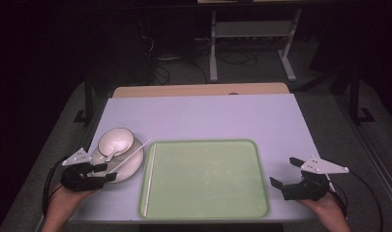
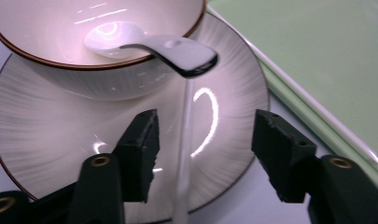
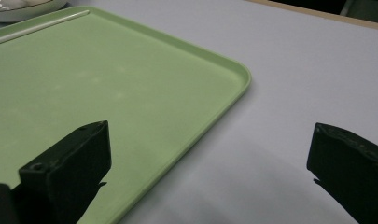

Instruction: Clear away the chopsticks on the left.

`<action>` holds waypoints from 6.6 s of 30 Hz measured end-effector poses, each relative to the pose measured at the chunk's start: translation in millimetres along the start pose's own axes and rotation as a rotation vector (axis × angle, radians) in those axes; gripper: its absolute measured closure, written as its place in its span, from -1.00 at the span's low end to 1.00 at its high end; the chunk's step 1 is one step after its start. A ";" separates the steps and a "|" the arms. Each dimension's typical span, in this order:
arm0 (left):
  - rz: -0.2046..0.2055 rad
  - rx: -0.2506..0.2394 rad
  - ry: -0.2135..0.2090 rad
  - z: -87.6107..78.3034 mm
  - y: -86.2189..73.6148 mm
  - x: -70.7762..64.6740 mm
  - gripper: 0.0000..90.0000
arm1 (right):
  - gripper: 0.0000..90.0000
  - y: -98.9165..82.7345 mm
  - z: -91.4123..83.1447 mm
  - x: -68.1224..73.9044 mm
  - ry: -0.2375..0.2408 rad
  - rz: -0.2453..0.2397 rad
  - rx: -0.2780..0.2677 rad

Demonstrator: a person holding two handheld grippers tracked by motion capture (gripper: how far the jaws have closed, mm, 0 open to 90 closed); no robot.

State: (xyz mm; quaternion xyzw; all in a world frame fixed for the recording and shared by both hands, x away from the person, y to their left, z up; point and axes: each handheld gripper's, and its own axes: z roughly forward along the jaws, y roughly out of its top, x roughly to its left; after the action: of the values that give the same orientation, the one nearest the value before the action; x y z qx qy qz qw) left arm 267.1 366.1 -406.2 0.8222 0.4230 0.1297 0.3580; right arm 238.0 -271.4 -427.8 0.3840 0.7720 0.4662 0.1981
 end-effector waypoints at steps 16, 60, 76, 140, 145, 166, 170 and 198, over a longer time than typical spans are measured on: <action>-0.003 0.057 0.028 23.7 2.0 7.2 0.44 | -1.00 -0.4 1.1 -0.1 0.002 0.004 0.003; 0.036 0.008 -0.058 19.7 12.2 -13.1 0.86 | -1.00 -0.7 0.5 -0.9 -0.001 0.003 0.005; 0.087 -0.052 -0.122 17.3 30.0 -40.5 0.86 | -1.00 -0.6 0.3 -1.0 -0.001 0.003 0.005; 0.165 0.104 -0.191 133.7 84.4 -122.7 0.85 | -1.00 -0.4 -1.2 -1.3 -0.002 0.007 -0.002; 0.166 0.115 -0.190 136.2 82.8 -123.3 0.84 | -1.00 -0.5 -1.2 -1.4 -0.001 0.008 -0.002; 0.186 0.082 -0.242 129.5 93.8 -121.4 0.93 | -1.00 -0.6 -1.4 -1.7 -0.007 0.009 0.000; 0.201 0.071 -0.262 133.2 106.4 -122.1 1.00 | -1.00 -0.4 -2.1 -1.5 -0.006 0.008 -0.007; 0.306 0.113 -0.356 219.0 176.5 -158.5 1.00 | -1.00 -0.2 -2.4 -0.8 0.017 0.015 -0.038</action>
State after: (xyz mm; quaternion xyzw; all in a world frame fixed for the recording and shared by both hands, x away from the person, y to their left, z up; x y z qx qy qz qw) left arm 390.1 68.1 -424.3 0.9054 0.2302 0.0114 0.3566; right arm 236.9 -273.4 -426.9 0.3818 0.7618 0.4855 0.1953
